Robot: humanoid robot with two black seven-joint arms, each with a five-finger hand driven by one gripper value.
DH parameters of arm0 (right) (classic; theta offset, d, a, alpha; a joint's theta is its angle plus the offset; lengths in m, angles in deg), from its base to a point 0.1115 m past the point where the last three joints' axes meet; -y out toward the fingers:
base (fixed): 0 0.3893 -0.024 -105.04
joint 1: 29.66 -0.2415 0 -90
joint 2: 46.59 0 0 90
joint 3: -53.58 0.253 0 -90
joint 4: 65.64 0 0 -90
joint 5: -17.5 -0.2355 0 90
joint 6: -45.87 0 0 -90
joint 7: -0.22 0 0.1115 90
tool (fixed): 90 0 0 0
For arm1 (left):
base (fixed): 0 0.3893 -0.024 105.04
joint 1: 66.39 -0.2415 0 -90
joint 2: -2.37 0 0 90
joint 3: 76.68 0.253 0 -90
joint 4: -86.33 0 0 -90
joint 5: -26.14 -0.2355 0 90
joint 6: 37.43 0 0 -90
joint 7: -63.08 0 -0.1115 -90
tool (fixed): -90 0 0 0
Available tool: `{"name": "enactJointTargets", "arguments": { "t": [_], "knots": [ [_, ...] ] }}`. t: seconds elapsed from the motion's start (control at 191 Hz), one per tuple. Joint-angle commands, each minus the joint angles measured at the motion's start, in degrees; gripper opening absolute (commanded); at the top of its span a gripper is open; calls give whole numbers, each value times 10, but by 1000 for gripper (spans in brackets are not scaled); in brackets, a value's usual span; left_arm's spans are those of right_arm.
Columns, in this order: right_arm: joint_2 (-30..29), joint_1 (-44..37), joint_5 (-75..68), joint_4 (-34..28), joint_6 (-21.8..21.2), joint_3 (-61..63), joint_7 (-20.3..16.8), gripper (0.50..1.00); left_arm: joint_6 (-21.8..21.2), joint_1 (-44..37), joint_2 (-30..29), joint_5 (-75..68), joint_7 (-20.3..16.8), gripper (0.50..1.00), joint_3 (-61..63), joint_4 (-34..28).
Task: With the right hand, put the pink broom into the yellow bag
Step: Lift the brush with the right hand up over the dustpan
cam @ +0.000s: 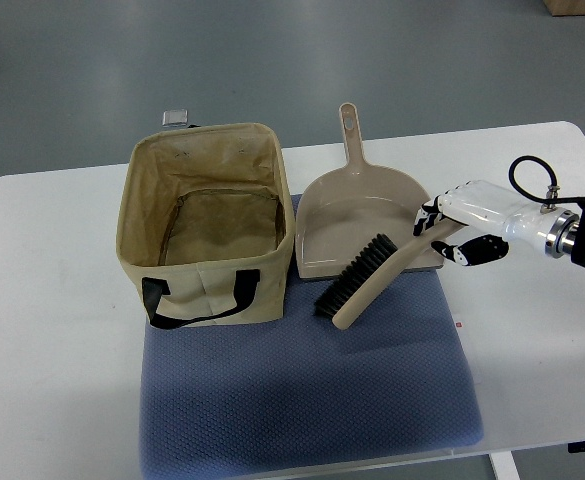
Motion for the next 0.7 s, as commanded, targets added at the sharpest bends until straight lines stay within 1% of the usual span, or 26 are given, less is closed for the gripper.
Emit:
{"name": "enactJointTargets", "arguments": {
  "t": [0.0,0.235,0.481,0.575,0.696],
  "knots": [
    [18,-18,-1,3,3,12,0,500,0,0,0,0,0,1000,0,0],
    [50,-79,-2,24,7,20,1,500,0,0,0,0,0,1000,0,0],
    [49,-181,-23,74,6,11,0,500,0,0,0,0,0,1000,0,0],
    [35,-232,-24,88,-3,1,-1,500,0,0,0,0,0,1000,0,0],
    [-12,-304,-23,107,-3,-41,-1,500,0,0,0,0,0,1000,0,0]
  ]
}}
